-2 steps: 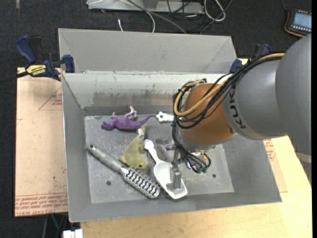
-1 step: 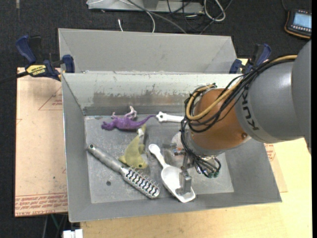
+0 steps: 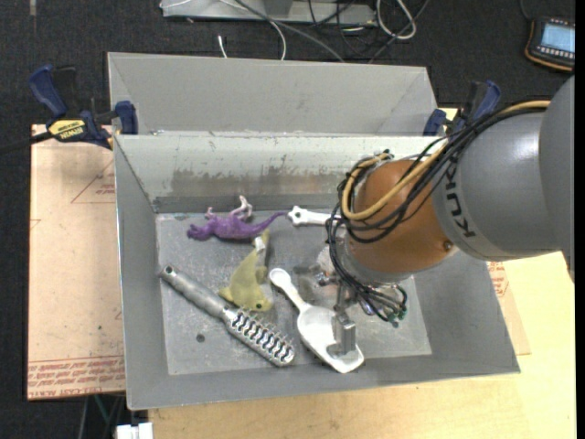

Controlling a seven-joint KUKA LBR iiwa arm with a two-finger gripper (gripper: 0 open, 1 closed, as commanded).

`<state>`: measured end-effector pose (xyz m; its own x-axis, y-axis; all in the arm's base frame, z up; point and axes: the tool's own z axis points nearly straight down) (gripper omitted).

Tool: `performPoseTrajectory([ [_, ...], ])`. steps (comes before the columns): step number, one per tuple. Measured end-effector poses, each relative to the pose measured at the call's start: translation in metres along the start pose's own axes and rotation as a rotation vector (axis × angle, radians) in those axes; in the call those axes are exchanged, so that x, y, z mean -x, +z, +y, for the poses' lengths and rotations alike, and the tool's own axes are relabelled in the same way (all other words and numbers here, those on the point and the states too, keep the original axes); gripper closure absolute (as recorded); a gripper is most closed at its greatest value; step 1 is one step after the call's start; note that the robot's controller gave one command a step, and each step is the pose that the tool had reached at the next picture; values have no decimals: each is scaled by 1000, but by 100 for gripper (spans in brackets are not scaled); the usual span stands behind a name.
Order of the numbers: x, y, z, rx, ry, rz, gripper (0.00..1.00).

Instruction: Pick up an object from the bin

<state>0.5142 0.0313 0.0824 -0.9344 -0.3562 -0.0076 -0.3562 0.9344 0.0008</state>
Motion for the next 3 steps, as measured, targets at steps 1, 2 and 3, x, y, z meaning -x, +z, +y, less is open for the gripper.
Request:
performPoseTrajectory([
  [1, 46, 8, 28, -2, -209, -3, 0],
  [2, 40, 8, 28, 1, -329, -9, 0],
  [3, 34, 10, 17, 0, -245, -3, 0],
])
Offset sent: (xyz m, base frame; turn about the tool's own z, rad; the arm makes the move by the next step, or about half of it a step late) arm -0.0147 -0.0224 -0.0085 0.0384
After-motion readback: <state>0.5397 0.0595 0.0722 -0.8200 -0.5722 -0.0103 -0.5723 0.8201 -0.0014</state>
